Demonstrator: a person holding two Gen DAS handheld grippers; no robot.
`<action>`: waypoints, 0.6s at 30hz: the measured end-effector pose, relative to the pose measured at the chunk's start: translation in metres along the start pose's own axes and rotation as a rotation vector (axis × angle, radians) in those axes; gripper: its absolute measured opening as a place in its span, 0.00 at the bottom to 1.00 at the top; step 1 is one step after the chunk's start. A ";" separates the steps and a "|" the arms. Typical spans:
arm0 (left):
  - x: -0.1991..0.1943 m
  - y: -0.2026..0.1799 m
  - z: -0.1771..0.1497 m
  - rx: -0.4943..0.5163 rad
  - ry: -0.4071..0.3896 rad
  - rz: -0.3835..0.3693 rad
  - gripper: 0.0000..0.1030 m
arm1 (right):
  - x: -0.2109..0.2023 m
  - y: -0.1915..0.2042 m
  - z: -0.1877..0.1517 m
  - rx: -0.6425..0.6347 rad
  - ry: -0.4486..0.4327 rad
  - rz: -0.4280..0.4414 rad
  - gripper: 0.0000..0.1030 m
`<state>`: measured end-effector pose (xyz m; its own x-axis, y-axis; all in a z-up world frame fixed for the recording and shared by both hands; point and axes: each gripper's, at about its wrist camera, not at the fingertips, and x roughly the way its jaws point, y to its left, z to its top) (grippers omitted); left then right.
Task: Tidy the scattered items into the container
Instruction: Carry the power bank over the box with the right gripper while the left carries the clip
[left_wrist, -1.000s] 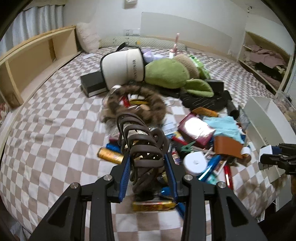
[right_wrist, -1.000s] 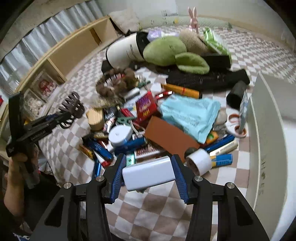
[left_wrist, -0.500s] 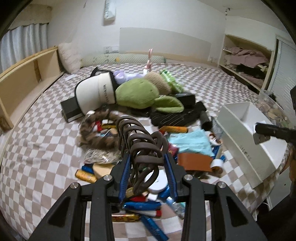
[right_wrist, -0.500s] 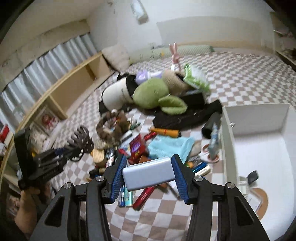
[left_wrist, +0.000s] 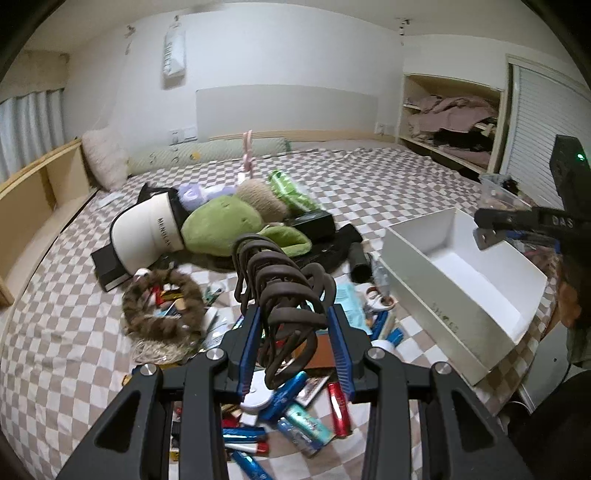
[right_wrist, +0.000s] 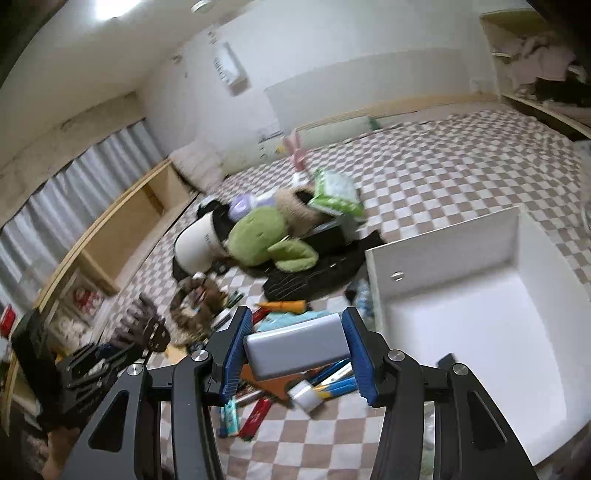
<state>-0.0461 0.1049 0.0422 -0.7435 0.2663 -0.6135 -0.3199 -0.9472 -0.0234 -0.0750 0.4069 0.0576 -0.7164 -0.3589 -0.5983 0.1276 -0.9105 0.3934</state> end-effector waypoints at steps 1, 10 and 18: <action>0.000 -0.004 0.002 0.006 -0.003 -0.006 0.35 | -0.002 -0.006 0.001 0.016 -0.009 -0.009 0.50; 0.025 -0.047 0.015 0.035 -0.013 -0.066 0.35 | -0.012 -0.076 -0.004 0.162 0.007 -0.129 0.50; 0.047 -0.100 0.037 0.065 -0.012 -0.203 0.35 | -0.004 -0.114 -0.025 0.206 0.111 -0.213 0.50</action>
<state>-0.0708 0.2192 0.0454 -0.6666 0.4534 -0.5916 -0.5012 -0.8602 -0.0944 -0.0693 0.5070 -0.0025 -0.6310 -0.1948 -0.7509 -0.1674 -0.9110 0.3770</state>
